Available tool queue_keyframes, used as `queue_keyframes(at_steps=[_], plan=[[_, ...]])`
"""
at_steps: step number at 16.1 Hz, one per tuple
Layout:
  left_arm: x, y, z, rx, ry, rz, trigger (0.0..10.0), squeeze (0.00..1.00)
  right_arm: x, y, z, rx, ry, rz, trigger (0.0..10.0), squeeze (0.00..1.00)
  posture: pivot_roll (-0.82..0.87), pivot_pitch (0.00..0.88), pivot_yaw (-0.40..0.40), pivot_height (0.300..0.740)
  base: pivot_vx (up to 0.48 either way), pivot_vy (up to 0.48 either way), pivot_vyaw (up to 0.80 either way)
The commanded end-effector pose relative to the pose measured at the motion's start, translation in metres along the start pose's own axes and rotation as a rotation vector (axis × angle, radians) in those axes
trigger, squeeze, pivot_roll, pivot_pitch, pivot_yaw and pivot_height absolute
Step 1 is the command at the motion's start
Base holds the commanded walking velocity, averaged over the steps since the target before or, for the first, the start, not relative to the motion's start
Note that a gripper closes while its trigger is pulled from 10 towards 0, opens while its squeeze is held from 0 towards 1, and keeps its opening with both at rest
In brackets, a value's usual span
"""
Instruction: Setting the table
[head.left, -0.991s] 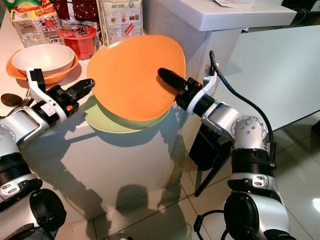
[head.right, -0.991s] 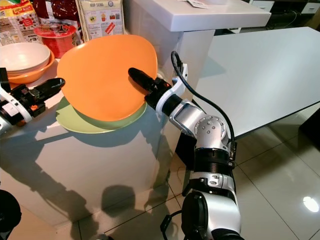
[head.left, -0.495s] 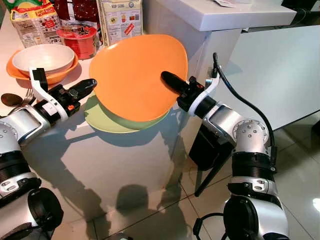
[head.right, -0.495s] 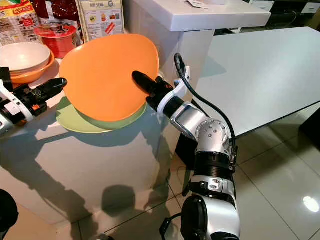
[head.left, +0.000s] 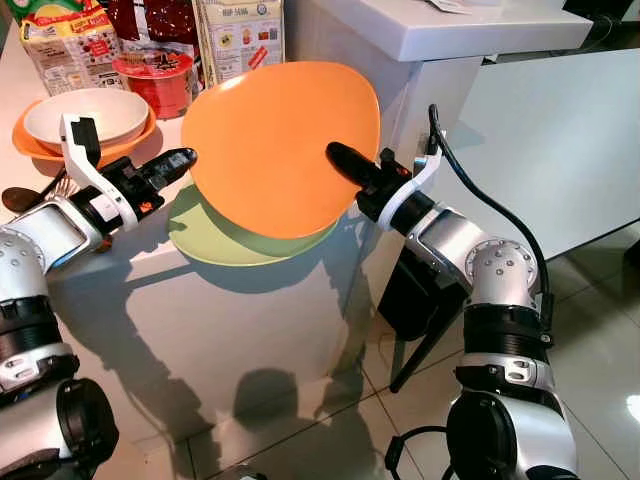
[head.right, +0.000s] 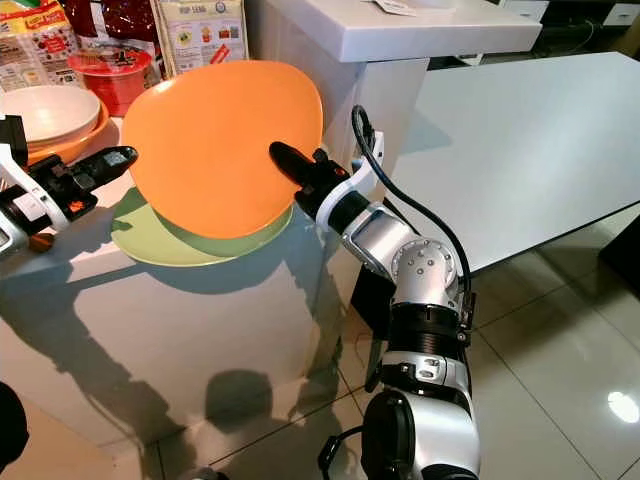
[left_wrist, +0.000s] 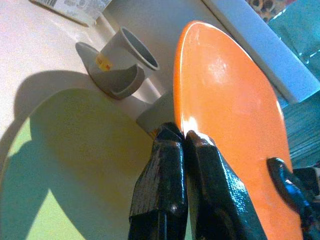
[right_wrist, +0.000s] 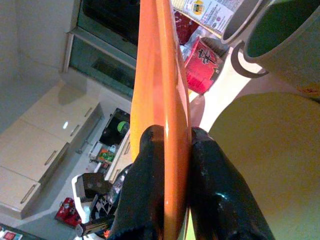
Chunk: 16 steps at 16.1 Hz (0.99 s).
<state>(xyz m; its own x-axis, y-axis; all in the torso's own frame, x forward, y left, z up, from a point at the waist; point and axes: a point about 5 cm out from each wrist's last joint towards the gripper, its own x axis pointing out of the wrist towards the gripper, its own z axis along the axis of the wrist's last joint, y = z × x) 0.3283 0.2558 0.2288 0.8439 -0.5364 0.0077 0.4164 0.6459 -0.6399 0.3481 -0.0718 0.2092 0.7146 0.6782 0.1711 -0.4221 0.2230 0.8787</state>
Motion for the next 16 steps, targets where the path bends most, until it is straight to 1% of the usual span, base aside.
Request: queue_keyframes(at_steps=[1, 2, 4, 6, 7, 8, 9, 10, 11, 12, 13, 14, 15, 16], plan=[[0.008, -0.012, -0.001, 0.049, 0.042, -0.067, 10.0, 1.0, 0.003, 0.011, 0.001, -0.01, -0.022, 0.045, 0.0, 0.0, -0.02, 0.0, -0.036, 0.74, 0.0, 0.0, 0.0], [0.008, -0.012, -0.001, 0.043, 0.037, -0.073, 10.0, 1.0, 0.003, 0.011, 0.0, -0.009, -0.022, 0.047, 0.0, 0.0, -0.02, 0.0, -0.034, 0.74, 0.0, 0.0, 0.0], [0.004, -0.012, 0.009, 0.023, -0.003, -0.079, 10.0, 1.0, 0.003, 0.012, -0.001, -0.007, -0.025, 0.054, 0.0, 0.0, -0.02, 0.0, -0.029, 0.74, 0.0, 0.0, 0.0], [-0.005, -0.006, 0.017, 0.046, -0.037, -0.044, 10.0, 1.0, 0.003, 0.013, 0.001, -0.006, -0.038, 0.061, 0.0, 0.0, -0.02, 0.0, -0.019, 0.74, 0.0, 0.0, 0.0], [-0.011, -0.005, 0.022, 0.046, -0.062, -0.034, 10.0, 1.0, 0.002, 0.013, 0.002, -0.001, -0.049, 0.065, 0.0, 0.0, -0.01, 0.0, -0.016, 0.74, 0.0, 0.0, 0.0], [-0.014, -0.005, 0.023, 0.049, -0.067, -0.036, 10.0, 1.0, 0.001, 0.013, 0.002, 0.002, -0.053, 0.066, 0.0, 0.0, -0.01, 0.0, -0.016, 0.74, 0.0, 0.0, 0.0], [-0.016, -0.008, 0.022, 0.069, -0.058, -0.048, 10.0, 1.0, 0.001, 0.012, 0.001, 0.01, -0.061, 0.066, 0.0, 0.0, -0.01, 0.0, -0.012, 0.74, 0.0, 0.0, 0.0], [-0.017, -0.011, 0.02, 0.106, -0.039, -0.06, 10.0, 1.0, 0.0, 0.012, 0.0, 0.017, -0.067, 0.066, 0.0, 0.0, -0.02, 0.0, -0.005, 0.74, 0.0, 0.0, 0.0], [-0.017, -0.011, 0.02, 0.106, -0.039, -0.06, 10.0, 1.0, 0.0, 0.012, 0.0, 0.017, -0.067, 0.066, 0.0, 0.0, -0.02, 0.0, -0.005, 0.74, 0.0, 0.0, 0.0], [-0.018, -0.015, 0.018, 0.205, -0.019, -0.045, 10.0, 1.0, -0.002, 0.013, 0.0, 0.017, -0.071, 0.068, 0.0, 0.0, -0.02, 0.0, -0.002, 0.74, 0.0, 0.0, 0.0], [-0.024, -0.026, 0.02, 0.419, -0.018, -0.033, 10.0, 0.0, -0.012, 0.017, -0.002, 0.001, -0.075, 0.065, 0.0, 0.0, -0.02, 0.0, 0.001, 0.74, 0.0, 0.0, 0.0], [-0.03, -0.039, 0.024, 0.554, -0.031, -0.016, 10.0, 0.0, -0.025, 0.02, -0.005, -0.008, -0.071, 0.064, 0.0, 0.0, -0.01, 0.0, -0.002, 0.74, 0.0, 0.0, 0.0], [-0.031, -0.042, 0.024, 0.58, -0.036, -0.011, 10.0, 0.0, -0.028, 0.021, -0.007, -0.008, -0.068, 0.065, 0.0, 0.0, -0.01, 0.0, -0.002, 0.74, 0.0, 0.0, 0.0], [-0.031, -0.053, 0.025, 0.636, -0.055, 0.01, 10.0, 0.0, -0.038, 0.02, -0.014, -0.04, -0.035, 0.043, 0.0, 0.0, 0.0, 0.0, -0.007, 0.74, 0.0, 0.0, 0.0]])
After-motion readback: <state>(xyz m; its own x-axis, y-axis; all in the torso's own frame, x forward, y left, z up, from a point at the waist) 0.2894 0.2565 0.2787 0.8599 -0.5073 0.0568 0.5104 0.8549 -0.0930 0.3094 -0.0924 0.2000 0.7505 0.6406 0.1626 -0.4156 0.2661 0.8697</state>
